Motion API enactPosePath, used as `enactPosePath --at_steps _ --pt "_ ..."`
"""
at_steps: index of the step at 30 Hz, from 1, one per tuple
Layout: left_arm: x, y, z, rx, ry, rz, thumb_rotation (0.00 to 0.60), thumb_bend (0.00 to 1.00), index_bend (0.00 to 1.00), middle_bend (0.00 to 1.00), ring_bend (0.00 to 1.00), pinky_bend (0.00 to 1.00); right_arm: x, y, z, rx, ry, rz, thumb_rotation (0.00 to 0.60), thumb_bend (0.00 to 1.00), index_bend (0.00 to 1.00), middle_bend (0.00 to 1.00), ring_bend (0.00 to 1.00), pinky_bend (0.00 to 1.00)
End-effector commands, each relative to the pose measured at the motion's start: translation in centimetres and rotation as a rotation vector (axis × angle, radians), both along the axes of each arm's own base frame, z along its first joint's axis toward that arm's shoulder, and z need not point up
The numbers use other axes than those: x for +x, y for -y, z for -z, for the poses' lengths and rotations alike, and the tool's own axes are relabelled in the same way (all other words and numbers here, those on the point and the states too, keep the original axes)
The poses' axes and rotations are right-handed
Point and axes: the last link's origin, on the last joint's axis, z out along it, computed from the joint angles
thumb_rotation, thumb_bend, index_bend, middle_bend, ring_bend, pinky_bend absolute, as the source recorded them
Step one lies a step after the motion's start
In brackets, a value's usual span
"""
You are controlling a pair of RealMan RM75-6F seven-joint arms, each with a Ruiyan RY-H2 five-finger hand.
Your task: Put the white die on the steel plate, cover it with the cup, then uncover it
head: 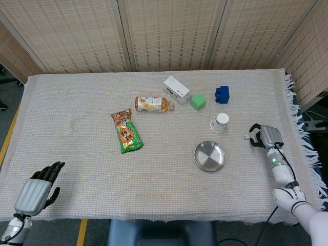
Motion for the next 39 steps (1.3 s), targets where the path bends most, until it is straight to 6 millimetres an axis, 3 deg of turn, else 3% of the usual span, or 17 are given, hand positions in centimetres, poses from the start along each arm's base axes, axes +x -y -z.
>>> enactPosePath --at_steps 1,26,39 --pt "0.0 0.0 0.0 0.001 0.001 -0.001 0.600 0.45 0.07 0.10 0.19 0.36 0.3 0.4 0.1 0.011 -0.008 0.014 0.600 0.30 0.43 0.87 0.94 0.81" --pt "0.0 0.0 -0.2 0.005 0.006 -0.001 0.600 0.45 0.07 0.10 0.19 0.36 2.3 1.3 1.3 0.088 -0.084 0.044 0.600 0.28 0.44 0.87 0.94 0.81" --pt "0.0 0.0 -0.3 0.007 0.009 -0.001 0.600 0.45 0.07 0.10 0.19 0.36 2.2 1.5 1.5 0.078 -0.136 0.064 0.600 0.28 0.44 0.87 0.94 0.81"
